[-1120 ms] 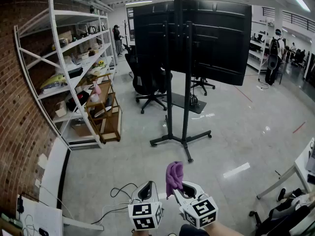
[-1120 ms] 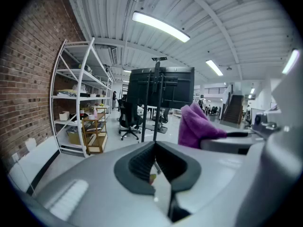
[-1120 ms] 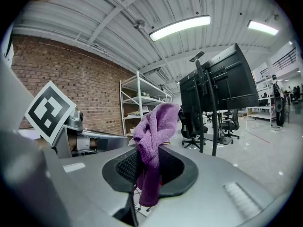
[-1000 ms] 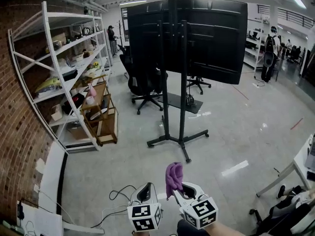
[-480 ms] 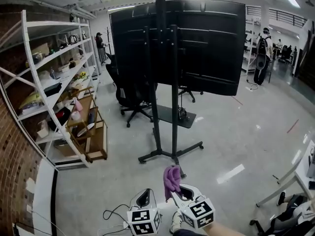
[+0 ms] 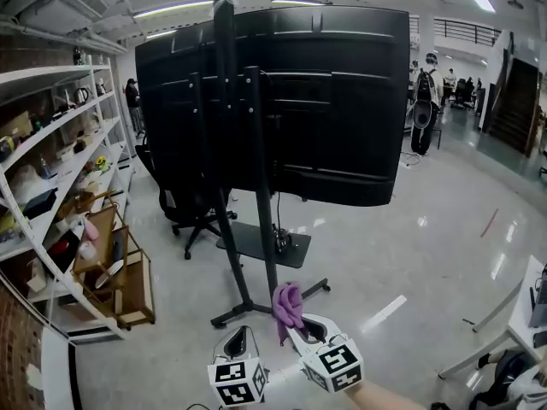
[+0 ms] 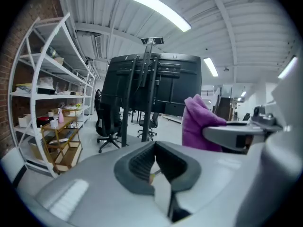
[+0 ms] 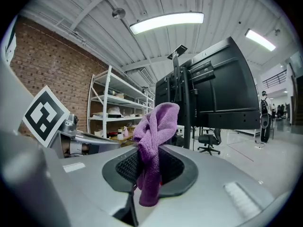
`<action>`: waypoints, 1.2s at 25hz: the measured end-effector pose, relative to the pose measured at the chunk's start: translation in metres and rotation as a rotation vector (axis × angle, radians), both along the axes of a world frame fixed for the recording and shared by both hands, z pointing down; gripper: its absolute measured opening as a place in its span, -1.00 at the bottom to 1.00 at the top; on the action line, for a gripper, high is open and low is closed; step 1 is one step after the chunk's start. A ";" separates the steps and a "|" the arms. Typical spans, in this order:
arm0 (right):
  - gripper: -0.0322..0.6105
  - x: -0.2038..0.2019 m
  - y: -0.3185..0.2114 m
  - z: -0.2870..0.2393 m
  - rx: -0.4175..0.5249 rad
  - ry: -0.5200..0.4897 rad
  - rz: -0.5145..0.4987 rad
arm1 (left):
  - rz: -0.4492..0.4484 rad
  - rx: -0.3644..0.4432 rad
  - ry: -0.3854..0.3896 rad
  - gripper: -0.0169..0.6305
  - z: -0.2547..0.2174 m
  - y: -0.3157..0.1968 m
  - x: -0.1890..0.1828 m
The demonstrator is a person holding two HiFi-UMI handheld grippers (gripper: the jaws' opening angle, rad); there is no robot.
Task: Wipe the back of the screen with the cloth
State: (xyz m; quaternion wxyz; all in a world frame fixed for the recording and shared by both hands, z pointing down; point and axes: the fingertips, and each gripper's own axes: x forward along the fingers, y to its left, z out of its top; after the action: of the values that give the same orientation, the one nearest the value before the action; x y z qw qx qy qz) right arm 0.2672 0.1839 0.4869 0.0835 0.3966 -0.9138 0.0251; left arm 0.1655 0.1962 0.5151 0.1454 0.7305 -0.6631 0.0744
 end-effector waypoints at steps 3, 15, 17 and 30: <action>-0.68 0.011 -0.050 -0.009 0.021 0.008 0.038 | 0.066 -0.001 -0.027 -0.92 -0.005 -0.052 0.017; -0.68 0.029 -0.238 -0.024 0.066 0.028 0.226 | 0.289 0.002 -0.067 -0.92 -0.003 -0.246 0.070; -0.68 0.030 -0.272 -0.026 0.068 0.032 0.263 | 0.320 -0.006 -0.064 -0.92 -0.001 -0.276 0.072; -0.68 0.021 -0.463 -0.053 0.140 0.058 0.413 | 0.497 0.019 -0.081 -0.92 -0.015 -0.418 0.073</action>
State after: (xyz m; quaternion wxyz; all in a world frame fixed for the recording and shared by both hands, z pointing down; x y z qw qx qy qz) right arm 0.2882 -0.2788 0.4342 0.0749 0.5807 -0.8100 -0.0333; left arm 0.2388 -0.2223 0.5002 0.0890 0.8687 -0.4693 0.1309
